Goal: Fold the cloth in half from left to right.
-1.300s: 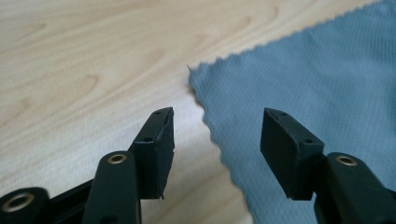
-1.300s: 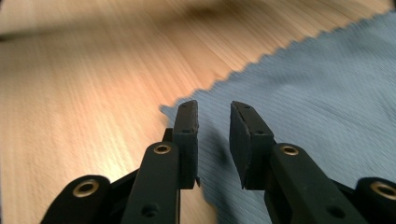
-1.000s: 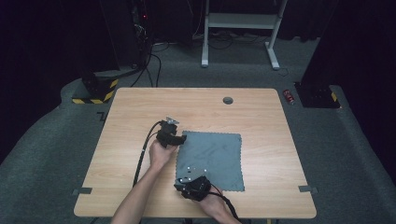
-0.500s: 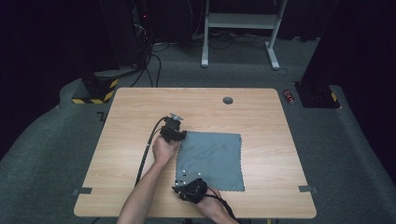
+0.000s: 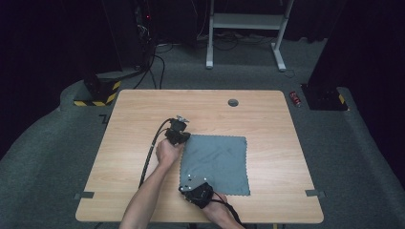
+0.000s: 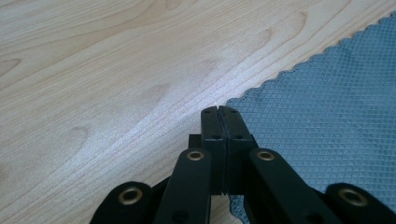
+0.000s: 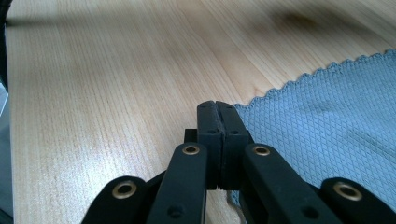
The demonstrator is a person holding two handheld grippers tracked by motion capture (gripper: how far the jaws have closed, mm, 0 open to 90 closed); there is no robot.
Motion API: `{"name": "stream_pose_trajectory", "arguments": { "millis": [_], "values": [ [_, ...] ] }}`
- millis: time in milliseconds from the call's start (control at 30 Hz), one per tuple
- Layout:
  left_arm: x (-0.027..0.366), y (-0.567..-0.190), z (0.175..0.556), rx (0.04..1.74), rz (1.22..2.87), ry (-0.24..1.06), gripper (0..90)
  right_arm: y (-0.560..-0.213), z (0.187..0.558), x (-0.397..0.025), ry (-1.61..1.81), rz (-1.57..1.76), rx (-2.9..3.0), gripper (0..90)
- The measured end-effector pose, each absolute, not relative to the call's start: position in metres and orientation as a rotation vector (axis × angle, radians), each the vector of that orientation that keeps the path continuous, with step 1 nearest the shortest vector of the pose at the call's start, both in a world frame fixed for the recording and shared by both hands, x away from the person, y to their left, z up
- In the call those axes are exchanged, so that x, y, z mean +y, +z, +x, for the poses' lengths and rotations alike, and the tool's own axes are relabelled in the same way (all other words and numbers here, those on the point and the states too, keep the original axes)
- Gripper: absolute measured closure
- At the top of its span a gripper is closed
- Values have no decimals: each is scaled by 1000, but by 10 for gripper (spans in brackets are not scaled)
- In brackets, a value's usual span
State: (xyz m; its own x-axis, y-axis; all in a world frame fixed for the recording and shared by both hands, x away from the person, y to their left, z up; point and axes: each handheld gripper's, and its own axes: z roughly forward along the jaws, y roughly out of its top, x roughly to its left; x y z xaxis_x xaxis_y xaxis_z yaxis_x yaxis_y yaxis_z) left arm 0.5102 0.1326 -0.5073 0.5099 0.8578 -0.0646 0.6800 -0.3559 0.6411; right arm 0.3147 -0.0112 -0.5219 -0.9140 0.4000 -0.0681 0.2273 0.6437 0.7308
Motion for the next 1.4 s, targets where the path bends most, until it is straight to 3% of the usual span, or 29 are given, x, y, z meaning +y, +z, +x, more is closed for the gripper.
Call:
{"name": "stream_pose_trajectory", "arguments": {
  "millis": [433,1033,1400],
  "values": [
    [146,-498,509,1247,2104,367,899,-515,316,-12,1169,512,2638,900],
    [217,-465,492,1334,1990,407,899,-490,316,21,1292,421,2630,900],
    [183,-473,501,1290,2011,381,897,-493,324,-14,1304,543,2579,900]
  ]
}}
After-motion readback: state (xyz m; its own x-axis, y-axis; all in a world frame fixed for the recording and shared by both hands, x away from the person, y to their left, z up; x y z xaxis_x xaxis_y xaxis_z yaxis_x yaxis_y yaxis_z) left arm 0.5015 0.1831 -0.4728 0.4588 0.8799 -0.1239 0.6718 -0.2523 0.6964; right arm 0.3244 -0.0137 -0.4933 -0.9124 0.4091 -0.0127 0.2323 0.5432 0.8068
